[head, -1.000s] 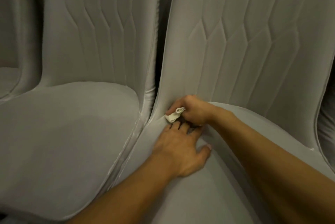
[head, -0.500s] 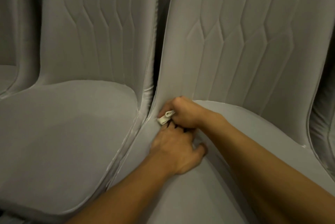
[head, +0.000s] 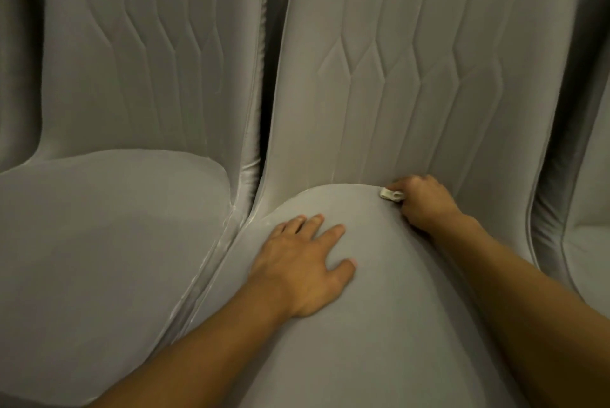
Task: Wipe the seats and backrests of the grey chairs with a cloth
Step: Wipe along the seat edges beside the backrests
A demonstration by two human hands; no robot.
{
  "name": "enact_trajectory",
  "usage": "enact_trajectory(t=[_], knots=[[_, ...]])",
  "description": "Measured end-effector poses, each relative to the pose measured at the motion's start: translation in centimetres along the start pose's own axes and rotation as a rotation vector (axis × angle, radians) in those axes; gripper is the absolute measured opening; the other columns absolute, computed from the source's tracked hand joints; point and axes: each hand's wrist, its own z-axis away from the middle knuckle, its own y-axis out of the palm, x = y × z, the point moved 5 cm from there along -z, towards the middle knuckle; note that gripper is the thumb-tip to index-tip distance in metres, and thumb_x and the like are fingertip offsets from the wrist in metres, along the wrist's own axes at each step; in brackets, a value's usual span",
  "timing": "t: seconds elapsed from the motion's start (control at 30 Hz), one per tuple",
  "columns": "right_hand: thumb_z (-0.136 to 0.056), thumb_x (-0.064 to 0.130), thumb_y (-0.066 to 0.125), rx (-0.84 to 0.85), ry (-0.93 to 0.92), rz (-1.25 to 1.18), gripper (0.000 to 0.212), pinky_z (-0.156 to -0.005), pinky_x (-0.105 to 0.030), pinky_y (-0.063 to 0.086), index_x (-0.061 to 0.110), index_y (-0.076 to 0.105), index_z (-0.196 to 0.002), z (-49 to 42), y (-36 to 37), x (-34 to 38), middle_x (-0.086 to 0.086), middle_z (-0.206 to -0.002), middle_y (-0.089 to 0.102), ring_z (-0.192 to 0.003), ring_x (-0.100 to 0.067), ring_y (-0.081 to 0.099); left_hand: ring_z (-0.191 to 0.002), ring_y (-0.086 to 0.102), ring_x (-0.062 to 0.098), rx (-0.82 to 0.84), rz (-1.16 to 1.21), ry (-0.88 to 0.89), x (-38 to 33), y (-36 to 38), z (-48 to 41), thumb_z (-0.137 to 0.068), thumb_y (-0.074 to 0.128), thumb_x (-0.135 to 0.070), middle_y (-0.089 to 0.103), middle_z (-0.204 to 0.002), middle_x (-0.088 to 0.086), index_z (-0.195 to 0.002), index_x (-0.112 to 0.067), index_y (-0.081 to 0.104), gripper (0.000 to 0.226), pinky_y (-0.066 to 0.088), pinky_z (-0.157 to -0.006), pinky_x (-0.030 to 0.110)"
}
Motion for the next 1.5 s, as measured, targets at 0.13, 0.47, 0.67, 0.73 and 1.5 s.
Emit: enact_trajectory(t=[0.13,0.47,0.67,0.73,1.5], knots=[[-0.083,0.009,0.056,0.032,0.124,-0.004,0.038,-0.078,-0.036,0.049,0.021,0.069,-0.116,3.1,-1.0,-3.6,-0.015,-0.113,0.067,-0.105,-0.036,0.062,-0.155,0.010,0.019,-0.008,0.002,-0.011,-0.2,-0.3,0.0,-0.095,0.027,-0.071,0.011,-0.170,-0.005,-0.159,-0.044,0.014,0.070,0.005,-0.126,0.039],[-0.092,0.011,0.056,-0.004,0.067,0.103,0.035,-0.090,-0.036,0.045,0.015,0.064,-0.125,8.2,-2.0,-5.4,-0.012,-0.122,0.059,-0.112,-0.033,0.056,-0.151,0.018,0.024,0.055,-0.052,0.022,-2.8,-1.6,-2.3,-0.095,0.035,-0.069,0.021,-0.166,0.001,-0.156,-0.045,0.023,0.067,0.015,-0.123,0.048],[-0.090,0.011,0.057,-0.058,-0.064,0.079,0.026,-0.087,-0.040,0.049,0.011,0.067,-0.114,5.7,-0.7,-4.5,-0.015,-0.114,0.060,-0.105,-0.036,0.055,-0.155,0.005,0.023,0.111,-0.015,0.066,-7.0,0.2,-7.6,-0.094,0.028,-0.072,0.009,-0.169,-0.005,-0.156,-0.052,0.016,0.065,0.004,-0.121,0.062],[-0.087,0.008,0.058,-0.064,-0.080,0.032,0.027,-0.086,-0.038,0.048,0.011,0.069,-0.113,4.5,-0.6,-4.4,-0.016,-0.112,0.062,-0.105,-0.037,0.056,-0.155,0.003,0.022,0.098,-0.029,0.061,-6.9,1.0,-7.9,-0.093,0.022,-0.074,0.006,-0.170,-0.007,-0.156,-0.053,0.011,0.067,0.001,-0.120,0.063],[-0.091,0.016,0.059,0.111,-0.001,0.257,0.028,-0.090,-0.038,0.049,0.011,0.062,-0.119,5.1,-1.8,-5.7,-0.011,-0.120,0.053,-0.107,-0.031,0.058,-0.152,0.015,0.019,0.059,0.012,0.062,-6.2,1.3,-8.1,-0.090,0.025,-0.079,0.018,-0.167,-0.010,-0.153,-0.056,0.020,0.067,0.007,-0.120,0.059]])
